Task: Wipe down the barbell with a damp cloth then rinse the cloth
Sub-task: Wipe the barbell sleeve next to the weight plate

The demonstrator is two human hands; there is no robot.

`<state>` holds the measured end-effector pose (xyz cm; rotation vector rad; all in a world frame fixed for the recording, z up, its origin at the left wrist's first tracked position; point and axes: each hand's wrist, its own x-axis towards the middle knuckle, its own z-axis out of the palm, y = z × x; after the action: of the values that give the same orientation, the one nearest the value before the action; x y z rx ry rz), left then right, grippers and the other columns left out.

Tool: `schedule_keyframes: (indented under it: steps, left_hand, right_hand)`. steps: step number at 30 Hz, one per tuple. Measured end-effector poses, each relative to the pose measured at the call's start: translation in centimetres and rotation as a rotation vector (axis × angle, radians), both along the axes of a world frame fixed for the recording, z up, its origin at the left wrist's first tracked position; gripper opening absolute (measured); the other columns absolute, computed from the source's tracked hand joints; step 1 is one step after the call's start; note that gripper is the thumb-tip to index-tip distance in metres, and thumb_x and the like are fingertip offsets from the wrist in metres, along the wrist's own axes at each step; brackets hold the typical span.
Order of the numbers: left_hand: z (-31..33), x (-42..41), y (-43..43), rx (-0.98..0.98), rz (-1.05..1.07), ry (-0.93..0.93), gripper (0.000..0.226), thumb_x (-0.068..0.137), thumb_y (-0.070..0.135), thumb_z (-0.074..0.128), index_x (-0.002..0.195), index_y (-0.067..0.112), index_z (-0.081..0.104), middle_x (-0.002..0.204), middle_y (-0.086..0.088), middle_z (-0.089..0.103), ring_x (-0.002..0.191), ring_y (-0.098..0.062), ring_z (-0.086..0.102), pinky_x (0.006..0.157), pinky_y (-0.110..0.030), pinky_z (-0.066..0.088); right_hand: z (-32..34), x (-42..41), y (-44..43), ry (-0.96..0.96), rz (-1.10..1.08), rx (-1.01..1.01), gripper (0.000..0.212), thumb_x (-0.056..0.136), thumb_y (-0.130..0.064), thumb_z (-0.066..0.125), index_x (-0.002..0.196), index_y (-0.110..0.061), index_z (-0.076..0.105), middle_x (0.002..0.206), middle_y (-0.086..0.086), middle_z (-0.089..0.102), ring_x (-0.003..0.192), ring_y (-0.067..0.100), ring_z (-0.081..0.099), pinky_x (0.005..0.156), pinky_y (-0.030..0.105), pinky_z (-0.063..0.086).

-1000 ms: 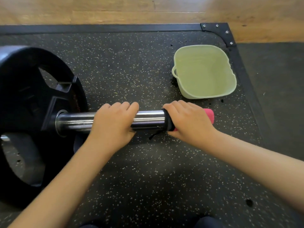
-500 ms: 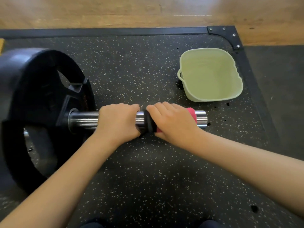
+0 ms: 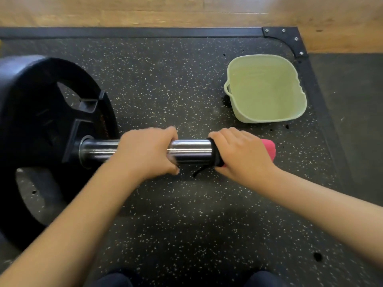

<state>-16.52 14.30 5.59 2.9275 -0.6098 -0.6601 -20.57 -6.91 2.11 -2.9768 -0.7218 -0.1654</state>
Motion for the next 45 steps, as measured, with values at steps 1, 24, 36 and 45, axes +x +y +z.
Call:
schedule_keyframes:
  steps: [1, 24, 36, 45]
  left_hand:
    - [0.7, 1.1, -0.1, 0.027, 0.024, 0.101, 0.060, 0.063, 0.058, 0.075, 0.110, 0.038, 0.044, 0.100, 0.015, 0.058, 0.091, -0.016, 0.055, 0.069, -0.031, 0.035]
    - [-4.8, -4.4, -0.8, -0.216, -0.009, -0.753, 0.051, 0.067, -0.006, 0.057, 0.113, 0.014, 0.050, 0.078, -0.001, 0.055, 0.065, -0.023, 0.047, 0.063, -0.034, 0.031]
    - [-0.4, -0.2, -0.6, 0.041, 0.055, -0.072, 0.052, 0.065, 0.050, 0.072, 0.103, 0.031, 0.041, 0.070, 0.010, 0.047, 0.069, -0.019, 0.048, 0.060, -0.029, 0.033]
    - [-4.3, -3.1, 0.1, -0.195, -0.003, -0.713, 0.049, 0.060, 0.001, 0.065, 0.107, 0.016, 0.056, 0.063, 0.003, 0.054, 0.056, -0.025, 0.050, 0.055, -0.032, 0.030]
  right_hand:
    - [0.0, 0.2, 1.0, -0.004, 0.017, 0.005, 0.062, 0.046, -0.026, 0.089, 0.099, -0.005, 0.063, 0.080, 0.007, 0.063, 0.066, 0.026, 0.059, 0.054, 0.032, 0.046]
    - [0.4, -0.9, -2.0, 0.033, -0.028, -0.033, 0.050, 0.052, -0.026, 0.083, 0.096, -0.010, 0.064, 0.077, 0.002, 0.062, 0.064, 0.022, 0.058, 0.052, 0.029, 0.044]
    - [0.4, 1.7, 6.5, 0.044, 0.100, -0.078, 0.064, 0.033, -0.034, 0.091, 0.083, -0.007, 0.062, 0.068, 0.003, 0.059, 0.057, 0.019, 0.056, 0.049, 0.024, 0.030]
    - [1.1, 0.4, 0.9, 0.105, -0.002, -0.065, 0.051, 0.046, -0.023, 0.084, 0.090, -0.009, 0.061, 0.074, 0.003, 0.060, 0.060, 0.022, 0.057, 0.050, 0.023, 0.033]
